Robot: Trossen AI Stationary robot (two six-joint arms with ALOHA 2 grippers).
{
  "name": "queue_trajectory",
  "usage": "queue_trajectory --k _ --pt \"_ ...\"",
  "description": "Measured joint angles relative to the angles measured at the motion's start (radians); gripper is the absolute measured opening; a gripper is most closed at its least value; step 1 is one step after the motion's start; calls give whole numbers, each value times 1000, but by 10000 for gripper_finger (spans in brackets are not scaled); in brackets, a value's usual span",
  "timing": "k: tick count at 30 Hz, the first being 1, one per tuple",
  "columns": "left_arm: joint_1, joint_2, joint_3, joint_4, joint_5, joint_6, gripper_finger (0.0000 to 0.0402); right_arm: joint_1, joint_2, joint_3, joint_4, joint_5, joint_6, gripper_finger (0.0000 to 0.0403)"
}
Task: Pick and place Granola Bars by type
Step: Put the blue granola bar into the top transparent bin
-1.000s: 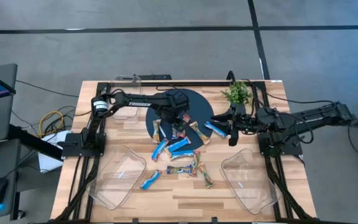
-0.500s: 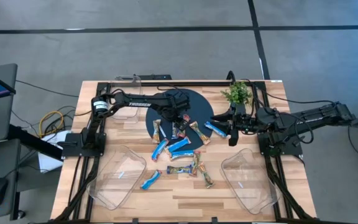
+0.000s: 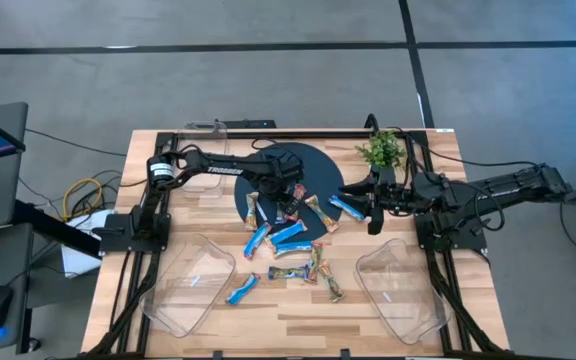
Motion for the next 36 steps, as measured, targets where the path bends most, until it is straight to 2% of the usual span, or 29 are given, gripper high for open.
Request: queue_trajectory --k 4,7,16,26,36 --pt "0 0 -1 12 0 35 211 0 0 0 0 0 0 121" --pt "0 0 -1 14 1 52 194 0 0 0 0 0 0 120" --pt "-1 0 -1 15 2 92 92 0 0 0 0 0 0 120" --pt "0 -1 5 7 -1 173 9 0 0 0 0 0 0 120" --pt "0 -4 95 -84 -7 243 1 0 0 0 1 1 0 120"
